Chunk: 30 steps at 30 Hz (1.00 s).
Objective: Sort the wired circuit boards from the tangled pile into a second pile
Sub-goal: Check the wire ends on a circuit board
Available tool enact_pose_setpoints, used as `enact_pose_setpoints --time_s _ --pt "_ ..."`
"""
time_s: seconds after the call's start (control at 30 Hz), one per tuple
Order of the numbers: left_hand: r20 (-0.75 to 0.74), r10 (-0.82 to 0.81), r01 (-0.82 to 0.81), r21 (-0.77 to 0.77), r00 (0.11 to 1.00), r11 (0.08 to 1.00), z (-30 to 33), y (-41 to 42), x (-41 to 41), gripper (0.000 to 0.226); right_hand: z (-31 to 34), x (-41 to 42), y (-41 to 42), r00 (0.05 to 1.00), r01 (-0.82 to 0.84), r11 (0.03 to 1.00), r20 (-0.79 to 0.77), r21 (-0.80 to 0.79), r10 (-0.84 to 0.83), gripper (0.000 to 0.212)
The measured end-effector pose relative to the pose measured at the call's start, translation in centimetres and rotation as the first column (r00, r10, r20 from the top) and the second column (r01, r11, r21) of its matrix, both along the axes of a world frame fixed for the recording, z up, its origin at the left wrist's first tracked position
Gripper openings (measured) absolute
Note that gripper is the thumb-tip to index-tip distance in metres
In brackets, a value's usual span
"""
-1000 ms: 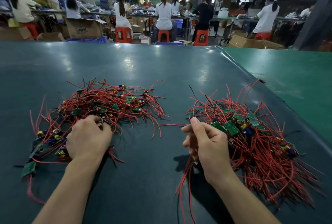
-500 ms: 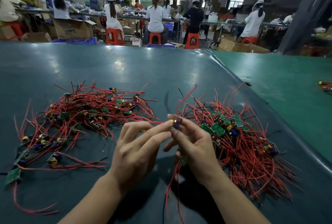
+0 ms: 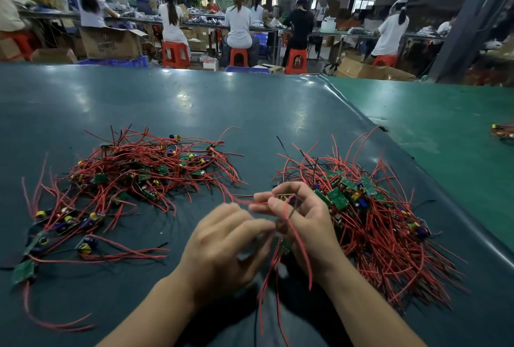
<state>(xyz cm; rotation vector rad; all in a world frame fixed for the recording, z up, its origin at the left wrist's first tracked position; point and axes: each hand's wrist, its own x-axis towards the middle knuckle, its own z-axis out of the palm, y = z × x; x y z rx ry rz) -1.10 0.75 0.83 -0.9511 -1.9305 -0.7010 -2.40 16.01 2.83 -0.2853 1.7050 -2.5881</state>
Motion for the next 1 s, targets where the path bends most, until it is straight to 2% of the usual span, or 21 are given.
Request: enact_pose_setpoints --time_s 0.07,0.1,0.2,0.3,0.4,0.5,0.57,0.63,0.7,0.8,0.9,1.0 --pt "0.144 -0.007 0.019 -0.080 0.990 0.997 -0.4 0.4 0.0 0.018 0.2 0.0 -0.3 0.997 -0.002 0.989 0.081 -0.150 0.014 0.017" --pt "0.260 0.022 0.003 -0.094 0.965 0.996 -0.5 0.5 -0.1 0.025 0.3 -0.1 -0.3 0.995 0.006 0.985 0.102 -0.171 0.012 0.023" --pt "0.538 0.051 -0.052 -0.015 0.841 0.999 -0.9 0.5 -0.5 0.042 -0.3 -0.2 -0.5 0.999 0.038 0.998 0.035 -0.043 -0.036 0.036" --pt "0.655 -0.036 -0.078 0.144 0.755 0.986 -0.8 0.4 -0.6 0.031 -0.7 0.1 -0.9 0.995 0.076 0.983 -0.081 0.165 -0.064 0.035" --pt "0.690 -0.224 -0.067 0.367 0.688 0.928 -0.5 0.6 -0.5 0.018 -0.8 0.0 -1.0 0.998 0.043 0.969 -0.063 0.243 -0.028 0.034" --pt "0.686 -0.419 -0.005 0.524 0.596 0.851 -0.1 1.3 -0.1 0.019 -0.7 0.1 -1.2 1.000 -0.014 0.971 -0.015 0.240 0.018 0.031" --pt "0.688 -0.468 -0.067 0.598 0.554 0.799 0.1 1.4 -0.1 0.026 -0.7 0.3 -1.2 1.000 -0.030 0.978 0.012 0.204 0.028 0.034" --pt "0.681 -0.503 -0.168 0.667 0.532 0.726 0.1 1.2 -0.5 0.030 -0.5 0.3 -1.0 1.000 0.014 0.979 -0.025 0.202 -0.009 0.028" --pt "0.668 -0.505 -0.232 0.700 0.547 0.675 0.2 0.8 -0.9 0.030 -0.5 0.2 -0.9 0.998 0.042 0.986 -0.047 0.163 -0.035 0.023" --pt "0.644 -0.526 -0.225 0.725 0.555 0.651 0.4 0.7 -1.3 0.028 -0.9 0.1 -0.9 0.996 0.044 0.982 -0.078 0.185 -0.030 0.023" --pt "0.658 -0.541 -0.191 0.709 0.524 0.679 0.3 0.5 -1.3 0.035 -0.8 -0.1 -0.8 0.997 0.045 0.974 -0.077 0.223 -0.028 0.023" --pt "0.673 -0.543 -0.153 0.687 0.502 0.710 0.3 0.2 -1.2 0.040 -0.6 -0.1 -0.4 1.000 -0.026 0.983 -0.009 0.183 0.028 0.023"
